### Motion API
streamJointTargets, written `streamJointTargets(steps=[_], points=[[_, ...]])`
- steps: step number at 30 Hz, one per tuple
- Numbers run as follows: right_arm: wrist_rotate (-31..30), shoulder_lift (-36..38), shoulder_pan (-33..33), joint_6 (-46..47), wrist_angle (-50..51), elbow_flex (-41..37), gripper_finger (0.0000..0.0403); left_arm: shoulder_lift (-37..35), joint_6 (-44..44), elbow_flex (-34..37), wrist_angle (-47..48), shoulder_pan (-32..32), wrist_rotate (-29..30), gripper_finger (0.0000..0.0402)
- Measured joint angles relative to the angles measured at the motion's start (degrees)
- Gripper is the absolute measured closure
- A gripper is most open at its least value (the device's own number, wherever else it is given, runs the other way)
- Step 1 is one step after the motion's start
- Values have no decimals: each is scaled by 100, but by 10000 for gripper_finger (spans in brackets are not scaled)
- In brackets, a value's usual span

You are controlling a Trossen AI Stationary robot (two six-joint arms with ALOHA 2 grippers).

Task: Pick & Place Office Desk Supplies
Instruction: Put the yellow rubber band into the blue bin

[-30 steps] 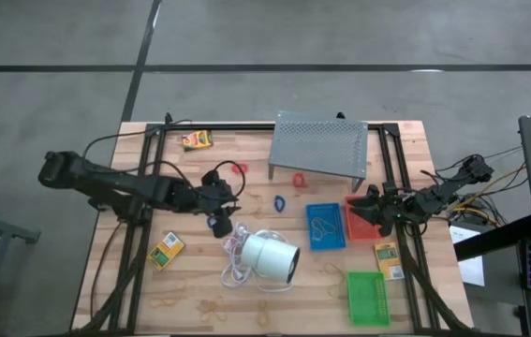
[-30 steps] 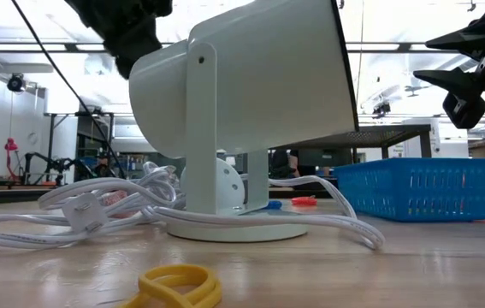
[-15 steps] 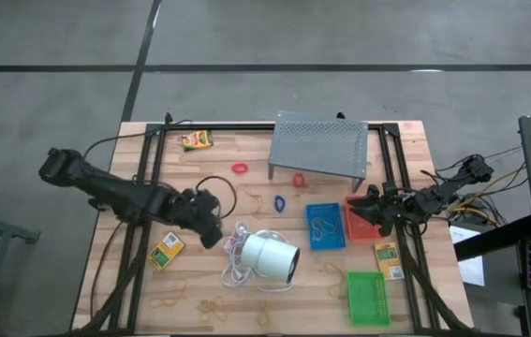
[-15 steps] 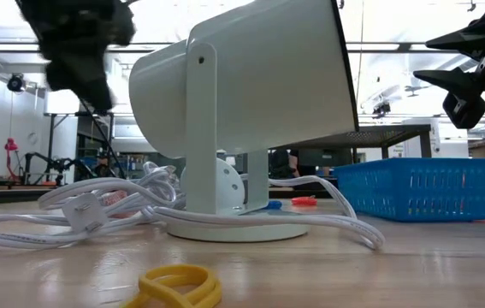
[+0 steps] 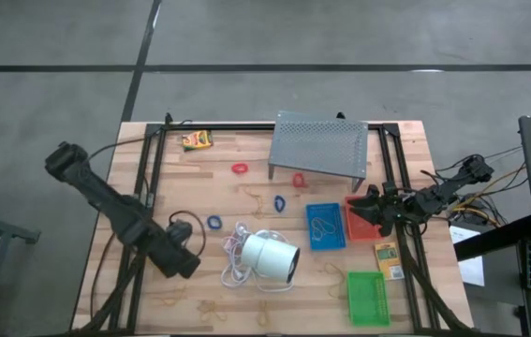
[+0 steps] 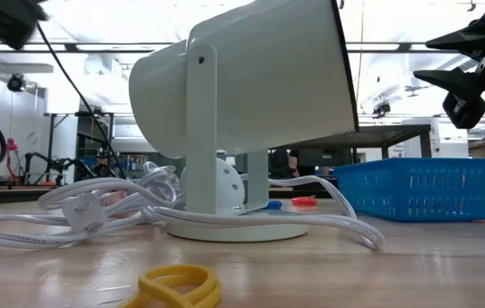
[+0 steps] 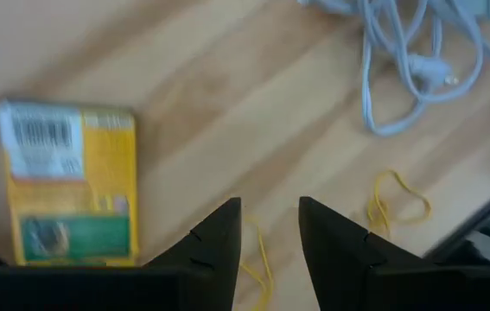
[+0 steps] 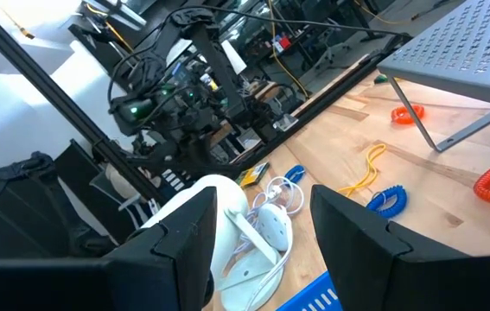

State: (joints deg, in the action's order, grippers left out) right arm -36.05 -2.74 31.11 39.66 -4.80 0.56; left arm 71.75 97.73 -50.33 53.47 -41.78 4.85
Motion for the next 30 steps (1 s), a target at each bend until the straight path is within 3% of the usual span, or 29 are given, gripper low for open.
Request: streamJointTargets(steps=[9, 20, 30], points=[[0, 0, -2, 0, 1, 0, 218, 392, 459, 11, -507, -255, -62, 279], [0, 0, -2, -1, 2, 0, 218, 1053, 1956, 11, -847, -254, -973, 279], [0, 0, -2, 0, 2, 0, 218, 1814, 2086, 11, -1278, -248, -1862, 279]])
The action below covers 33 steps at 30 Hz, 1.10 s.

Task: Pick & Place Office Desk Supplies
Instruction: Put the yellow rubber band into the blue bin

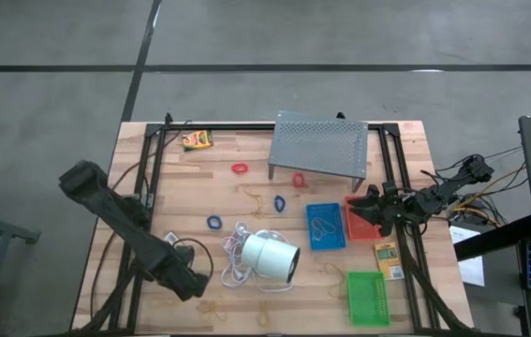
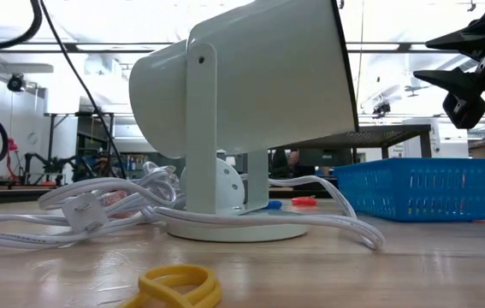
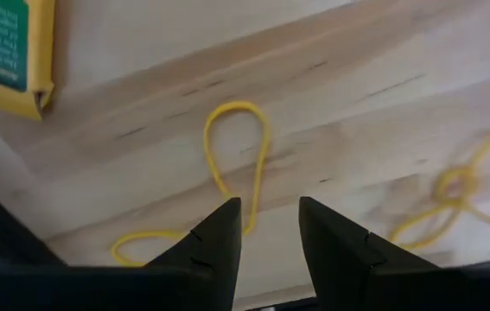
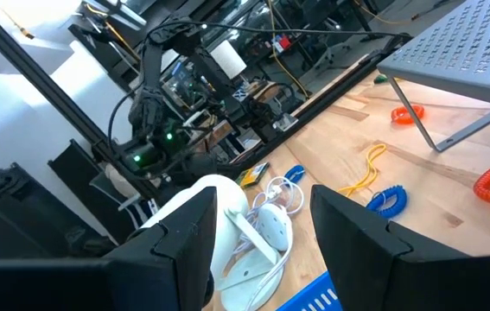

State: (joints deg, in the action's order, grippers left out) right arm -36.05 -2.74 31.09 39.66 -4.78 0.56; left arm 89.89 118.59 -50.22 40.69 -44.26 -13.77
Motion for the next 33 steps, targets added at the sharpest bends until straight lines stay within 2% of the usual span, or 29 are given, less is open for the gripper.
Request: streamJointTargets(steps=[7, 17, 23, 33], points=[[0, 0, 0, 0, 0, 0, 218, 196, -17, 1, -22, 56, -66, 279], [0, 0, 0, 0, 0, 0, 218, 441, -573, 199, -352, 345, -8, 279], [0, 0, 0, -1, 0, 0, 218, 391, -428, 588, -848, 362, -248, 279], [0, 0, 0, -1, 0, 0, 218, 370, -474, 621, -887, 381, -256, 288]])
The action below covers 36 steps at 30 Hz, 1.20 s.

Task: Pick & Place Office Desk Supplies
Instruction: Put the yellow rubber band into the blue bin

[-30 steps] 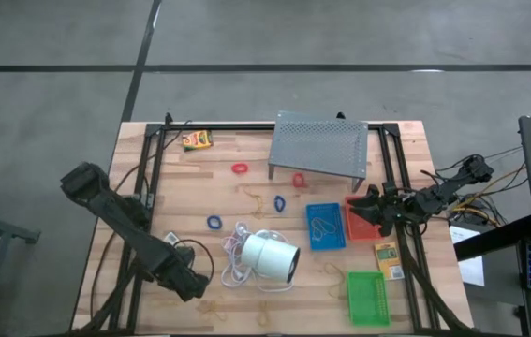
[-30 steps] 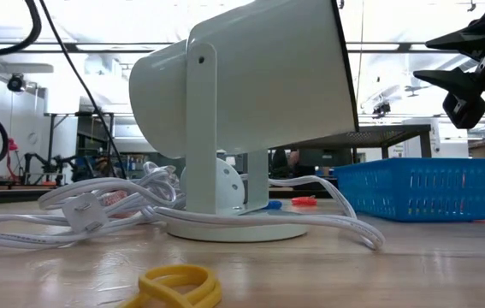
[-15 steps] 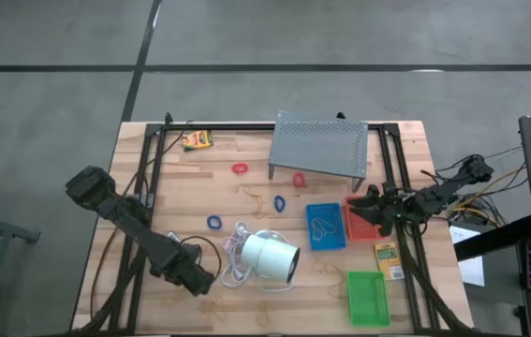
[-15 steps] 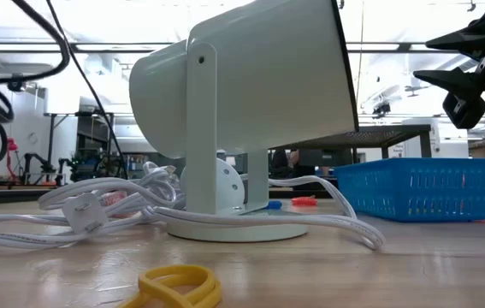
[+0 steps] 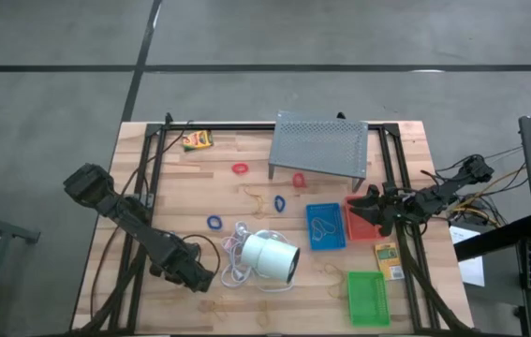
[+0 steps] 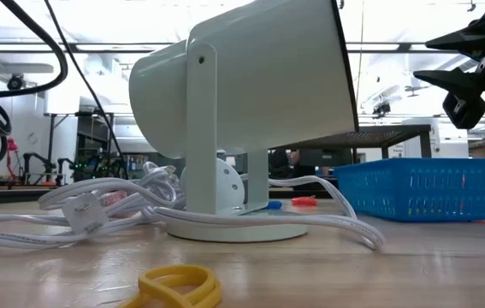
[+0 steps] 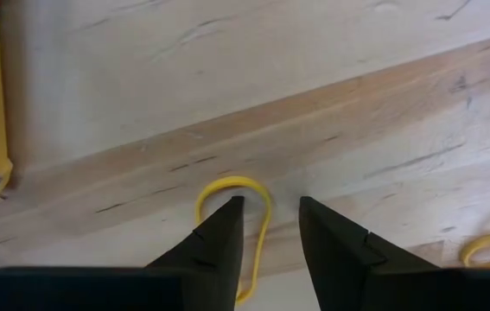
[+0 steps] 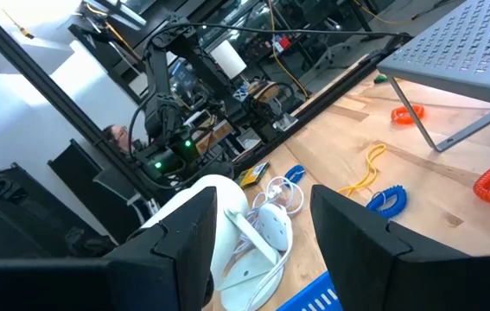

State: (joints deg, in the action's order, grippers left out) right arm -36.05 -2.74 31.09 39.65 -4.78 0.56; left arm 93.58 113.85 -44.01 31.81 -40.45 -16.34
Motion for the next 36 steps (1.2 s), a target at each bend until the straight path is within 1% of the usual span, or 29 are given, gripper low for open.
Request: streamJointTargets(steps=[3, 9, 10, 18, 23, 30, 36], points=[[0, 0, 0, 0, -1, 0, 218, 3, -6, 0, 8, 7, -2, 310], [0, -2, 0, 1, -2, 0, 218, 11, -6, 0, -61, 9, 9, 388], [0, -2, 0, 1, 0, 0, 218, 11, -6, 0, -61, 11, 12, 394], [0, -2, 0, 1, 0, 0, 218, -31, -6, -10, -49, 9, 22, 398], [0, -2, 1, 0, -1, 0, 218, -291, 49, 7, 329, 4, 111, 399], [0, -4, 0, 1, -2, 0, 218, -655, 168, -11, 617, 4, 109, 399], [0, -4, 0, -1, 0, 0, 218, -1016, 259, -20, 868, 4, 337, 400]])
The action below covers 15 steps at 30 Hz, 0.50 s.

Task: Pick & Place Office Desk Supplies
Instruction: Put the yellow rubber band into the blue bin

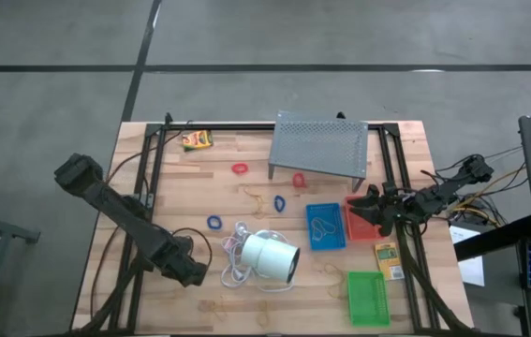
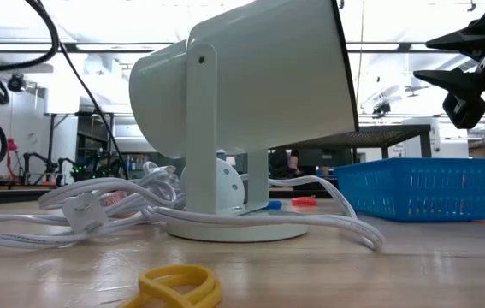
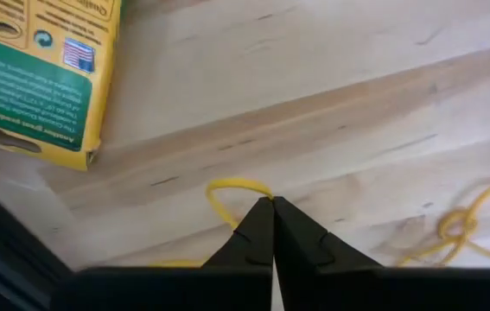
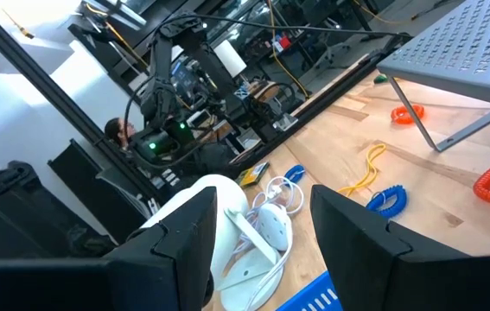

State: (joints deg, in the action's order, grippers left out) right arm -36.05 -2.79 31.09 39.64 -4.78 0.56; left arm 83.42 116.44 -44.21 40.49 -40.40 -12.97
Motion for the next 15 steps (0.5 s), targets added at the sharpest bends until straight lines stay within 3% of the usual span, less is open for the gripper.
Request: streamJointTargets(steps=[15], points=[[0, 0, 0, 0, 0, 0, 218, -1088, -74, -9, 780, 0, 1868, 400]])
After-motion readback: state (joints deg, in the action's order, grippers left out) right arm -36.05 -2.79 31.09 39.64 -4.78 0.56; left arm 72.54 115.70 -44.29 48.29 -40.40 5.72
